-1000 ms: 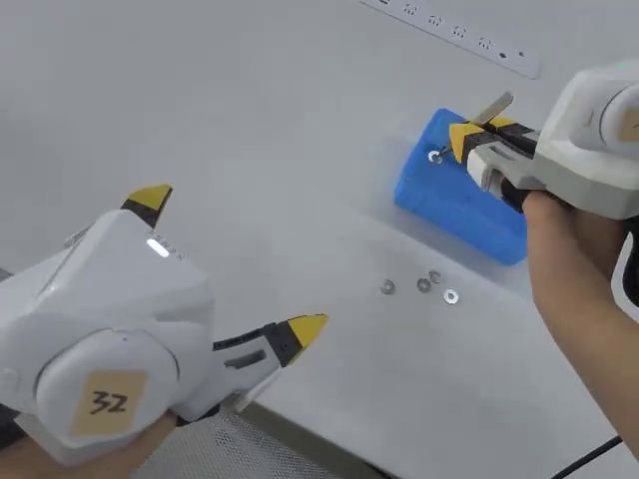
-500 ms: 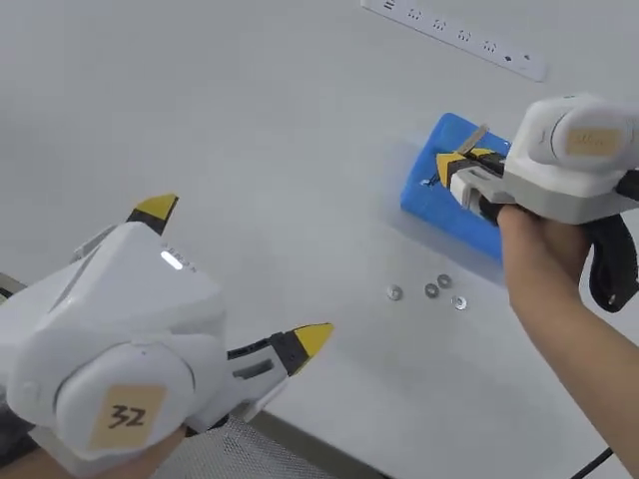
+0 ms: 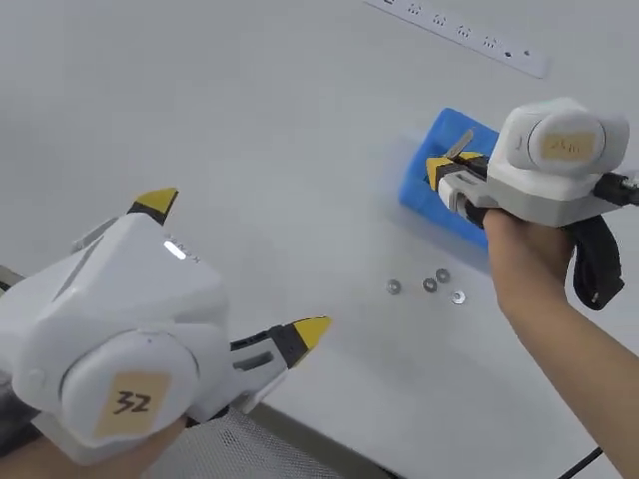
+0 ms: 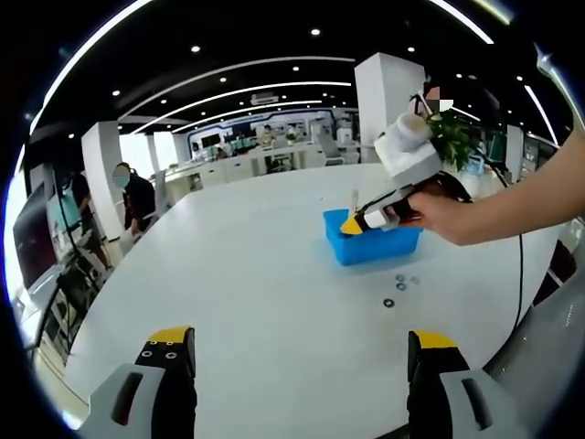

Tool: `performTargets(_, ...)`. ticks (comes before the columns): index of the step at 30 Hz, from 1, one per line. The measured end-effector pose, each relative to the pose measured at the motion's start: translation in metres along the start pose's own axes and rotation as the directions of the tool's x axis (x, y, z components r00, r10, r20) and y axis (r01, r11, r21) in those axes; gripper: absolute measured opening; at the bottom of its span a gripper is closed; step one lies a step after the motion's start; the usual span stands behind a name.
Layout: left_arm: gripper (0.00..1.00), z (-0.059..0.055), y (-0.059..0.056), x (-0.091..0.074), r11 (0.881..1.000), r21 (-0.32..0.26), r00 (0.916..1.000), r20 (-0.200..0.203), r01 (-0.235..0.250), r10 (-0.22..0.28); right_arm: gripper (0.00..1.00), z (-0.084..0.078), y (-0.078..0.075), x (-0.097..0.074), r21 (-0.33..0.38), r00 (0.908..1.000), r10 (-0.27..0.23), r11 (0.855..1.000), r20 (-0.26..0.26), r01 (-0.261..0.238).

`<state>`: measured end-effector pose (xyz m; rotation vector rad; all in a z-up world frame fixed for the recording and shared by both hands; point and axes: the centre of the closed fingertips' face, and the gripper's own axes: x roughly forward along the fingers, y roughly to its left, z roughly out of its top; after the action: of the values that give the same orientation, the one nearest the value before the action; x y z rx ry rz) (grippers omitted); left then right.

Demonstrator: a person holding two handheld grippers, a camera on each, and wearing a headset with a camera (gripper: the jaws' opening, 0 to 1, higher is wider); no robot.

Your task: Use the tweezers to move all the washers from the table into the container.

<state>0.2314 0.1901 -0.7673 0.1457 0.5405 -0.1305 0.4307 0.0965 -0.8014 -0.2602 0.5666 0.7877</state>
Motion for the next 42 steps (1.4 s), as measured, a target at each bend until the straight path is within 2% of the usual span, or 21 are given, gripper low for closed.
performTargets(1, 0.99, 0.000, 0.000, 0.000, 1.000, -0.001, 1.0000, 0.000, 0.000, 0.000, 0.04, 0.005, 0.001, -0.003, 0.019, 0.9997, 0.007, 1.000, 0.023, -0.007)
performTargets(9, 0.99, -0.002, 0.001, 0.001, 1.000, 0.007, 0.9999, -0.012, -0.006, 0.007, 0.03, 0.020, 0.002, -0.016, 0.011, 0.9983, 0.015, 1.000, 0.056, -0.016)
performTargets(15, 0.99, -0.003, 0.002, 0.001, 1.000, 0.009, 0.9999, -0.013, -0.007, 0.007, 0.03, 0.031, 0.010, -0.038, 0.000, 0.9955, 0.039, 0.999, 0.086, -0.039)
performTargets(20, 0.99, 0.000, 0.004, 0.000, 1.000, -0.016, 0.9999, 0.005, -0.010, 0.010, 0.04, 0.035, 0.020, -0.056, -0.009, 0.9922, 0.068, 0.998, 0.104, -0.068)
performTargets(24, 0.99, -0.002, 0.005, 0.000, 1.000, -0.014, 0.9998, -0.004, -0.017, 0.017, 0.04, 0.031, 0.027, -0.067, -0.008, 0.9910, 0.091, 0.996, 0.099, -0.090)
performTargets(34, 0.99, -0.003, 0.006, 0.000, 1.000, -0.010, 0.9997, -0.009, -0.023, 0.023, 0.04, -0.003, 0.048, -0.085, 0.035, 0.9923, 0.114, 0.993, 0.048, -0.116)
performTargets(38, 0.99, -0.003, 0.005, 0.001, 1.000, -0.011, 0.9997, -0.011, -0.019, 0.019, 0.04, -0.018, 0.058, -0.090, 0.023, 0.9919, 0.126, 0.992, 0.017, -0.126)
performTargets(42, 0.99, -0.004, 0.005, 0.000, 1.000, -0.005, 0.9997, -0.013, -0.020, 0.020, 0.04, -0.025, 0.059, -0.091, 0.005, 0.9911, 0.133, 0.991, -0.006, -0.133)
